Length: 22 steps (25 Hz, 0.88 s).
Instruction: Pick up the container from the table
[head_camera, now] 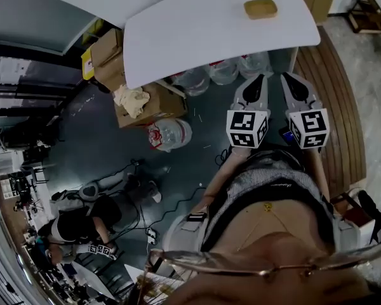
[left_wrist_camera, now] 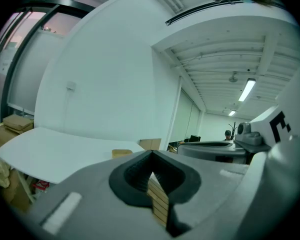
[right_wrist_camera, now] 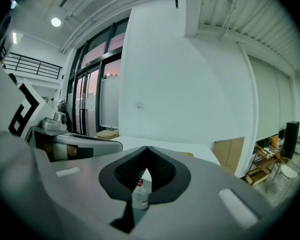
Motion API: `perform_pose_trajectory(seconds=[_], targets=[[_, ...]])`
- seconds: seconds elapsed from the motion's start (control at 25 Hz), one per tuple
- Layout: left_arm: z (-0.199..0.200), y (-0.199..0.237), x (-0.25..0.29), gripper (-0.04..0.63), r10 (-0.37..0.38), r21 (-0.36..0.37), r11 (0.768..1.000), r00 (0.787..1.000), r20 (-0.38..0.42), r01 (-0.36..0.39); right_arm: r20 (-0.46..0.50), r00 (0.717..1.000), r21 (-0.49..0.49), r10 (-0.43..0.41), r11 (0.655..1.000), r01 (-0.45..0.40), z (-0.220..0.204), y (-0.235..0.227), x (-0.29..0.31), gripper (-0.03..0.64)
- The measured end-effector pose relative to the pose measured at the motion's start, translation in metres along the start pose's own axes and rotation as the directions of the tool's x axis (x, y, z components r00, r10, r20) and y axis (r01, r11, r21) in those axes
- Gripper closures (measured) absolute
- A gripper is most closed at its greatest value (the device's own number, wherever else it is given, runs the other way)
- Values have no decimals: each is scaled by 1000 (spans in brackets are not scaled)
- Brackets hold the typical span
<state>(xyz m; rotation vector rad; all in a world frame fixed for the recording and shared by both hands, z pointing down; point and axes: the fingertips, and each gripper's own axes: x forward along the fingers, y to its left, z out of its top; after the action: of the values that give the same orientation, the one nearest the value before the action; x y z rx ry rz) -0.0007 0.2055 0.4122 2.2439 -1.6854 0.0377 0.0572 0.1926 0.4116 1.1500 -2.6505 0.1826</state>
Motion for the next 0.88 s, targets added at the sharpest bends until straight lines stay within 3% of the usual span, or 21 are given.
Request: perform_pose_trajectory(seconds=[0.32,0.88], targets=[[12,29,11,595,-47,49,998,999,-4,47,-4,999,20,-33,999,33,4,4,40,591],[33,70,33,595,-39,2,999,999,22,39,-11,998,19,-64,998,65,17,-1,81,592]])
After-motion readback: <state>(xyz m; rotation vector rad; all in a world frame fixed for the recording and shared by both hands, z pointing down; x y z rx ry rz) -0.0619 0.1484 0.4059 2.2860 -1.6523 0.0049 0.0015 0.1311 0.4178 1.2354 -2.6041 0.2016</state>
